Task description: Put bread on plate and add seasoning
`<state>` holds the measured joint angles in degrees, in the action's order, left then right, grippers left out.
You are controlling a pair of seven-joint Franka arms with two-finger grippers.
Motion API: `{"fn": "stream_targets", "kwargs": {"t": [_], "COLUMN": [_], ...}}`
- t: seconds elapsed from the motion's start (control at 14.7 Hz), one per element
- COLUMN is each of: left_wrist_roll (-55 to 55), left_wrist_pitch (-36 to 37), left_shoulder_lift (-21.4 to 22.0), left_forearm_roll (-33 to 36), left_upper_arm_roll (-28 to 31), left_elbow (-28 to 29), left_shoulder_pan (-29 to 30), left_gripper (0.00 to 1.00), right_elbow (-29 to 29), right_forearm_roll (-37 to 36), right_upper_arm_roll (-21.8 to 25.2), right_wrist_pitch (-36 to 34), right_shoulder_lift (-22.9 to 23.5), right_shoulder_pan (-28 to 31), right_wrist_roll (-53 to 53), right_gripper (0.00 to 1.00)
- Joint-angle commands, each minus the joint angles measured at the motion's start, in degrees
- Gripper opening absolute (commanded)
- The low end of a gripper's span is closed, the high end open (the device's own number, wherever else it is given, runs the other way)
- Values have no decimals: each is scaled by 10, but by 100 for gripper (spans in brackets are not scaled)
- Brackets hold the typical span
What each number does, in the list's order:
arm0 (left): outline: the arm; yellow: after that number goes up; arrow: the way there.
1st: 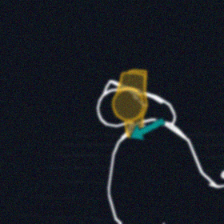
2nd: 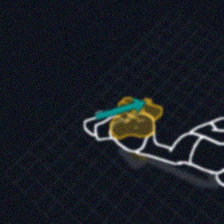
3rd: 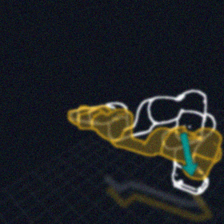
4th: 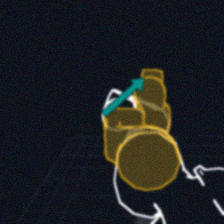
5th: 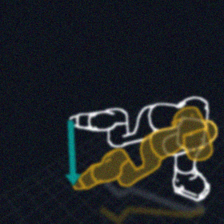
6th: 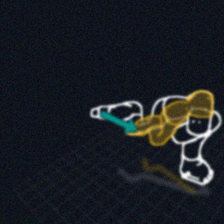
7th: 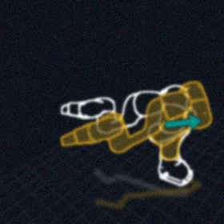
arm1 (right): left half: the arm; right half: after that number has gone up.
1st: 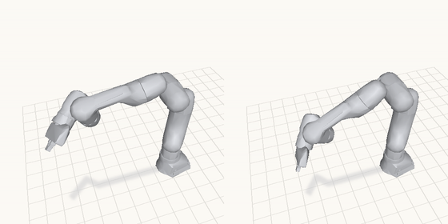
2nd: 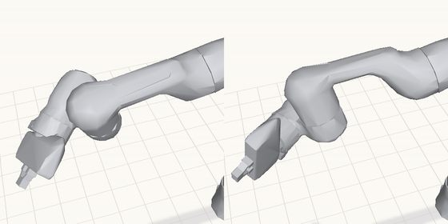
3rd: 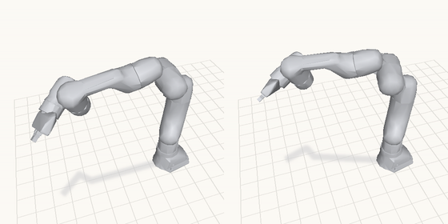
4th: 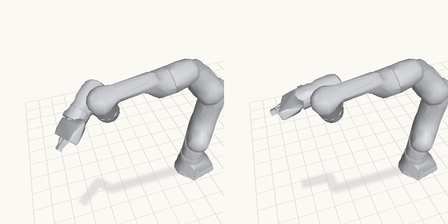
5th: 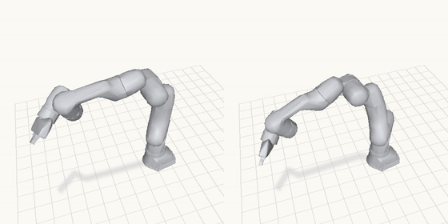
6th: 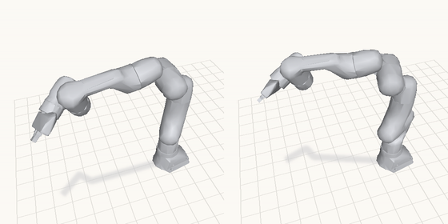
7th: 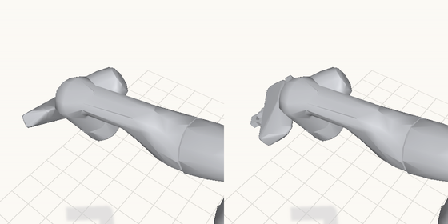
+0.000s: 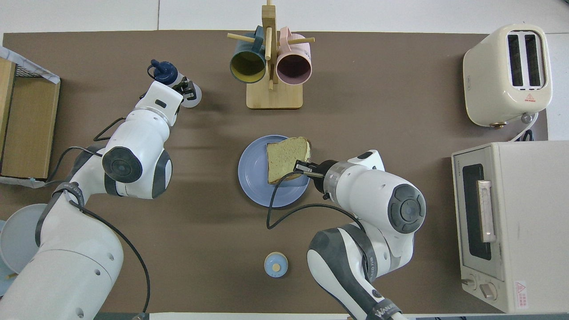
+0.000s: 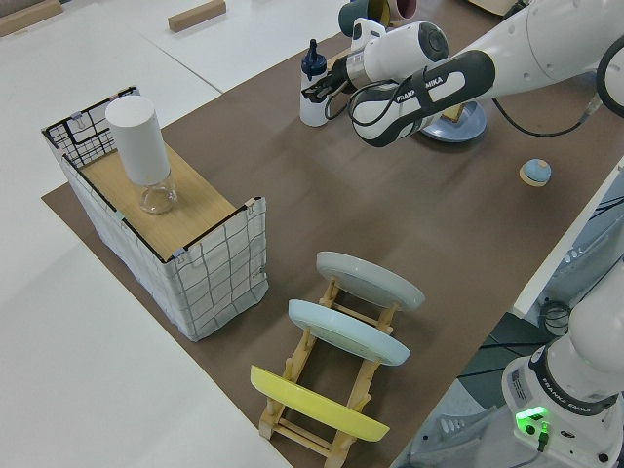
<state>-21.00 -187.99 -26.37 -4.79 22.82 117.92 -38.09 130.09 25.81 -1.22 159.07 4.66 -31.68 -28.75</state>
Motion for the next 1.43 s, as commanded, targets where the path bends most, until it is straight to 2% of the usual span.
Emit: {"fn": "stream_targets", "kwargs": {"t": [0.0,0.14,0.2,0.27,0.34,0.41,0.48,0.68,0.82,1.09,1.36], "left_wrist_roll": [27,33,33,33,34,39,49,79,82,130,162], "left_wrist_pitch": [48,90,108,123,140,158,182,268,321,488,588], "left_shoulder_lift": [17,31,40,46,57,68,83,124,147,193,249], "left_forearm_roll": [-2,-2,-2,-1,-1,-1,-1,-1,-1,-1,-1], "left_upper_arm_roll": [20,20,20,21,21,21,21,20,20,14,-5], "left_elbow": [-15,-30,-37,-38,-39,-39,-40,-53,-66,-122,-128], "left_shoulder_pan": [-6,-5,-5,-5,-6,-6,-7,-7,-9,-10,-14], "left_gripper": [36,36,36,36,36,36,36,36,36,36,36], "right_elbow": [22,26,30,30,28,25,19,10,-18,-53,-133], "right_forearm_roll": [14,14,16,23,35,42,43,42,29,2,2], "right_upper_arm_roll": [-5,-5,-5,-5,-5,-5,-5,-4,-1,0,0], "right_wrist_pitch": [2,2,2,2,3,3,2,-9,-59,-122,-195], "right_shoulder_lift": [-20,-22,-23,-23,-23,-22,-21,-21,-24,-33,-26], "right_shoulder_pan": [5,5,5,5,4,3,2,2,7,42,57], "right_wrist_roll": [-4,-4,-4,-4,-4,-4,-3,4,7,28,27], "right_gripper": [9,14,22,38,59,86,100,100,100,100,100]}}
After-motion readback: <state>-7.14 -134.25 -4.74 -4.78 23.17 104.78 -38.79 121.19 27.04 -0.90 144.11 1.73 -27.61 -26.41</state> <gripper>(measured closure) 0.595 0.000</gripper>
